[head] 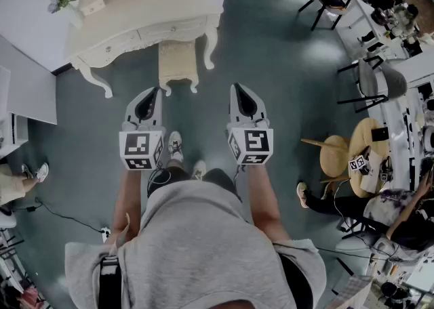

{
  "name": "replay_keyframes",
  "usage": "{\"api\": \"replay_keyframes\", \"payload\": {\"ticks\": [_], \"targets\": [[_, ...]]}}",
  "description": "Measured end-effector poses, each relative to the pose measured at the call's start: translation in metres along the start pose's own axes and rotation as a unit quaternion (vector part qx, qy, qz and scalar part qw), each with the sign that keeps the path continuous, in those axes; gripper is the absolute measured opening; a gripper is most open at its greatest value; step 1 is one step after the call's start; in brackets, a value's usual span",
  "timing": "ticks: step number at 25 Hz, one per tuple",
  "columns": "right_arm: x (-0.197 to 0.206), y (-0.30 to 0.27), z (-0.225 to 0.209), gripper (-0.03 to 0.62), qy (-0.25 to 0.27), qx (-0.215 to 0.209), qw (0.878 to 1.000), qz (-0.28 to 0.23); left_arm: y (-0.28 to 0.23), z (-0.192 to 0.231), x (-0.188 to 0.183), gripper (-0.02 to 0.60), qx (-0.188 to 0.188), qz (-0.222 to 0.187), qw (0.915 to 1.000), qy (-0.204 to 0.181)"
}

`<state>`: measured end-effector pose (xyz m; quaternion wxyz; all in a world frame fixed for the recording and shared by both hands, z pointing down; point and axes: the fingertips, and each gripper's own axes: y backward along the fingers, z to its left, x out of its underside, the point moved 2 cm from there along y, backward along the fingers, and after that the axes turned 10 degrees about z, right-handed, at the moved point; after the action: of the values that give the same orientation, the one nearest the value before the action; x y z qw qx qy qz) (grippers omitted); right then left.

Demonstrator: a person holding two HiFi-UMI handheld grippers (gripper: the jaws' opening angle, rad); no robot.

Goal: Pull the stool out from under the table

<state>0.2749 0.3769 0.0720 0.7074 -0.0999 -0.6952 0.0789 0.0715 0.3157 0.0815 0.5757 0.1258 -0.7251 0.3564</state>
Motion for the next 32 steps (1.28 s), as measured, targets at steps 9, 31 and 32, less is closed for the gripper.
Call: {"api": "replay_keyframes", "payload": {"ticks": [9, 31, 32], "targets": [[-0.003, -0.01, 0.008, 0.012, 0.019, -0.007, 1.0, 0.002, -0.002, 0.01, 0.0, 0.002, -0.007, -0.002, 1.0, 0.004], [-0.004, -0.174, 0.004, 0.012, 0.002, -0.026, 0.998, 0.058, -0.137, 0.105, -0.001, 0.002, 0.015, 0.032, 0.9987, 0.037], [-0.005, -0.187, 0.004, 0.012, 0.001, -0.025, 0.998, 0.062, -0.148, 0.114, -0.002, 0.002, 0.019, 0.034, 0.9985, 0.039]]}}
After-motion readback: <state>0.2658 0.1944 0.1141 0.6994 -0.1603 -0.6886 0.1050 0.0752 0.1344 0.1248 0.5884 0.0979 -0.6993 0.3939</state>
